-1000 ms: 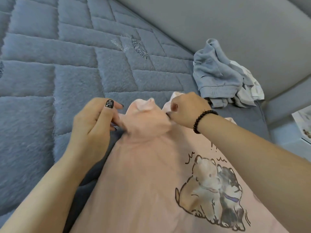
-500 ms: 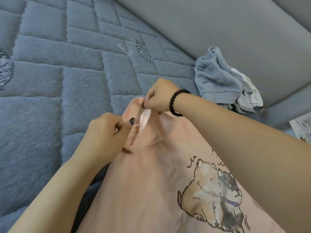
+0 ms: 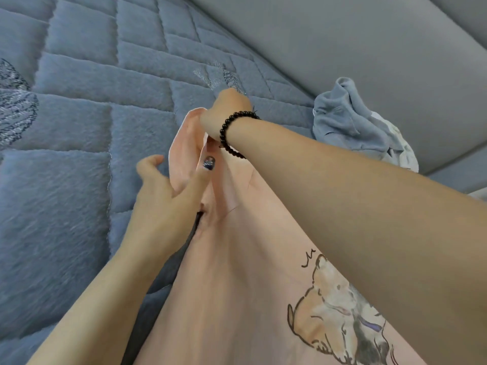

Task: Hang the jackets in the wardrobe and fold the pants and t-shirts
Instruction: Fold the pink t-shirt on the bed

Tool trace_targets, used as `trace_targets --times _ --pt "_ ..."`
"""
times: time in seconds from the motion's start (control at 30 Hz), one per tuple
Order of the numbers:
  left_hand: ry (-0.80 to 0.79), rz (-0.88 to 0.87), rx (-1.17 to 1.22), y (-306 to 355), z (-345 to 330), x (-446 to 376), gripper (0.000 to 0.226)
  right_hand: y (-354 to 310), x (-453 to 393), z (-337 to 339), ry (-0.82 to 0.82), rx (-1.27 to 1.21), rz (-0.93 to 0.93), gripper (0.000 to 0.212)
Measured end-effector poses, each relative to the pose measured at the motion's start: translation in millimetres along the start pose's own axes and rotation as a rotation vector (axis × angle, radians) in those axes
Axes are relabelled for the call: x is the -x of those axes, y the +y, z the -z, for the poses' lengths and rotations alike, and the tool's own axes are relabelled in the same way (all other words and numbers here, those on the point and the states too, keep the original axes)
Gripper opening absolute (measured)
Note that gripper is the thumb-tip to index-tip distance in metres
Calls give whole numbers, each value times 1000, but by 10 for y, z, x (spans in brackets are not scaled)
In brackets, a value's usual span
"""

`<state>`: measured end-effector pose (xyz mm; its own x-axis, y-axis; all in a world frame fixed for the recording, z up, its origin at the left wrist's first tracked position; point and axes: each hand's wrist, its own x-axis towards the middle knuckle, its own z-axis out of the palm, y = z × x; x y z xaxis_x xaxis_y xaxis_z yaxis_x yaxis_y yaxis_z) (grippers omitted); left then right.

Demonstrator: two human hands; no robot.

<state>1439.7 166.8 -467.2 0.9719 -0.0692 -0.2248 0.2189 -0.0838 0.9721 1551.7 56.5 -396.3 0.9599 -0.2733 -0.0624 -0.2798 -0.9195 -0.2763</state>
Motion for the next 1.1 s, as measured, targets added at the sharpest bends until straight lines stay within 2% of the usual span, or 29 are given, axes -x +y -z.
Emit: trace_targets --times 0.1,0.23,0.33,0.47,0.57,0.7,0.8,0.87,0.9,0.97,1.03,1.1 --pt "-80 -83 -186 -15 -74 67 85 130 6 7 36 -182 -83 14" --pt "-74 -333 -161 5 -102 92 74 444 115 137 81 -469 -226 14" --pt "-262 -488 -176 12 -145 139 80 756 278 299 97 -599 -288 16" --pt "-519 -516 -293 -84 -304 226 88 1259 671 395 81 -639 -421 22" --pt "-604 -552 -426 -139 -367 260 81 1623 968 351 55 -666 -556 19" --pt "-652 -496 -582 -133 -353 265 53 1953 1267 181 -58 -593 -659 7" --pt "-551 -509 -582 -155 -370 263 39 2033 1396 114 -173 -538 -715 13" --pt "-446 -557 -544 -190 -395 242 35 2051 1423 129 -166 -567 -726 14" --pt "-409 -594 -529 -217 -404 226 34 2057 1435 130 -112 -562 -705 11" --pt "-390 -683 -535 -288 -431 181 36 2057 1465 79 126 -476 -600 6" --pt "-422 -711 -619 -373 -454 144 43 1992 1524 -11 344 -347 -351 15" --pt "-460 -665 -704 -413 -453 136 53 1926 1578 -134 298 -211 13 21"
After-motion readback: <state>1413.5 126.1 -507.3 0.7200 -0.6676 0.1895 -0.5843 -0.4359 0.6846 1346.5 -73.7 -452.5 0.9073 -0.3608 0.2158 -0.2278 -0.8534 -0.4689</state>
